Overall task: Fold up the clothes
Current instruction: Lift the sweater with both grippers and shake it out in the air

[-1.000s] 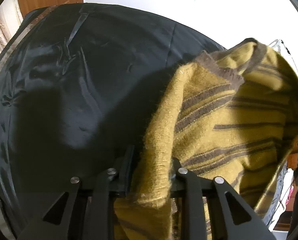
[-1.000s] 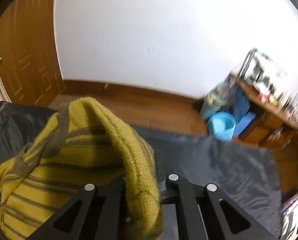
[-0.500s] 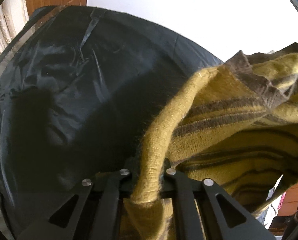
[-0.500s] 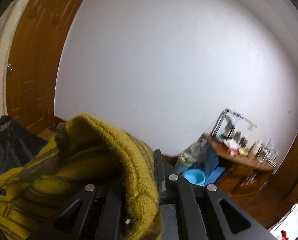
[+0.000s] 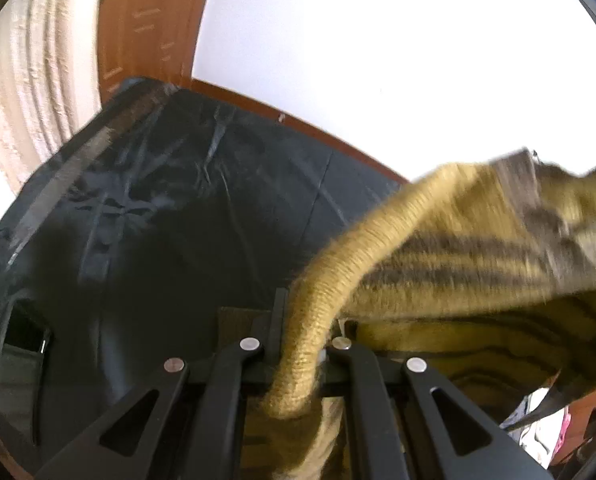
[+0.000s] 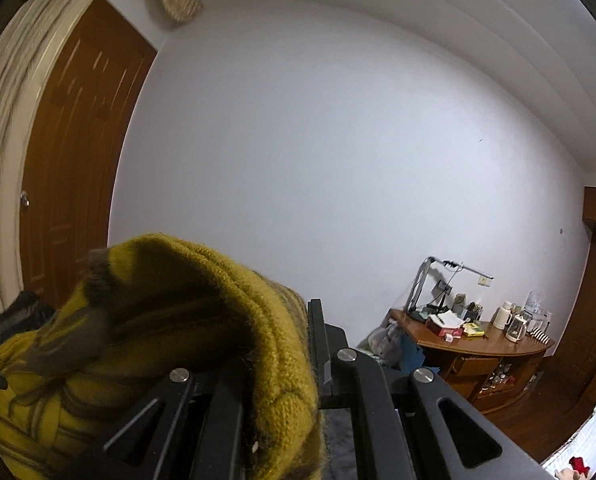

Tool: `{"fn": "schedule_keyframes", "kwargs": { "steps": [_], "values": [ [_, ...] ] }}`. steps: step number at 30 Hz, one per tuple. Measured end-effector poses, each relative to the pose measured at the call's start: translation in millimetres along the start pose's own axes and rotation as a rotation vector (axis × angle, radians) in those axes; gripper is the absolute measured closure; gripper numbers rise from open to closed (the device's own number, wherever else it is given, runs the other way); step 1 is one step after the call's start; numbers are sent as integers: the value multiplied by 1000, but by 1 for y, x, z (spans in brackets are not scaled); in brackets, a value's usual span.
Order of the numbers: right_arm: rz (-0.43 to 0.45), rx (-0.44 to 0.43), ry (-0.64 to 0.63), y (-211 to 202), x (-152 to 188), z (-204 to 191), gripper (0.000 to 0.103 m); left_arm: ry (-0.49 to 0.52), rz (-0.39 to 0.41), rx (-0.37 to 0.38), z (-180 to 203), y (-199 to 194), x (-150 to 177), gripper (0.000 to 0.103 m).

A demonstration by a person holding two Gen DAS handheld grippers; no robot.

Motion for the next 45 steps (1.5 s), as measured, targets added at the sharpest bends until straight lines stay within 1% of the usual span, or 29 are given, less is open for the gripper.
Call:
{"fn": "schedule_keyframes", "kwargs": {
  "steps": [2,3,5,6,9,12,16,20,22,27,30,32,35,37,40,42,45],
  "values": [
    [33,19,11,-17,-7,19,96,-20,34,21,26,-14,30,96],
    [47,25,17,-26,-12,28,96,-20,47,30,28,-21,29,96],
    [71,37,25,-42,-19,43,96,-11,93,46,35,-47,24,96],
    [84,45,27,-51,-22,51,96,-11,104,51,35,-52,19,96],
    [125,69,38,-80,-32,72,96,-10,182,71,41,-95,6,96],
    [167,93,54,-110,-43,91,96,-5,252,99,45,-150,-23,96],
    [225,124,73,-150,-56,118,96,9,342,129,54,-213,-36,96],
    [265,142,88,-186,-66,133,96,22,424,152,60,-271,-42,96],
    [281,149,91,-197,-68,145,96,33,472,157,65,-302,-42,96],
    [316,164,48,-242,-69,148,96,42,565,179,68,-361,-51,96],
    [331,172,14,-266,-68,149,96,61,613,193,71,-399,-44,96],
    [332,182,-8,-280,-66,152,96,80,630,196,72,-419,-35,96],
    [317,191,-40,-292,-61,158,96,124,644,181,73,-442,-17,96],
    [308,200,-60,-303,-60,160,96,131,642,166,72,-435,-15,95],
    [307,228,-81,-310,-58,158,96,143,626,156,74,-438,-6,95],
    [299,240,-89,-309,-55,155,96,148,598,131,75,-425,-4,94],
    [258,226,-80,-291,-50,151,96,137,528,95,70,-393,-4,94]
  ]
}}
Point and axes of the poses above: each gripper's, at about its wrist camera, not at the fingertips, and y roughly the way its jaws point, z to its right, x to its underside, the point moved 2 cm from there along y, roughly the way its jaws point, and after that the axes turned 5 degrees about z, right-handed, at the moved point
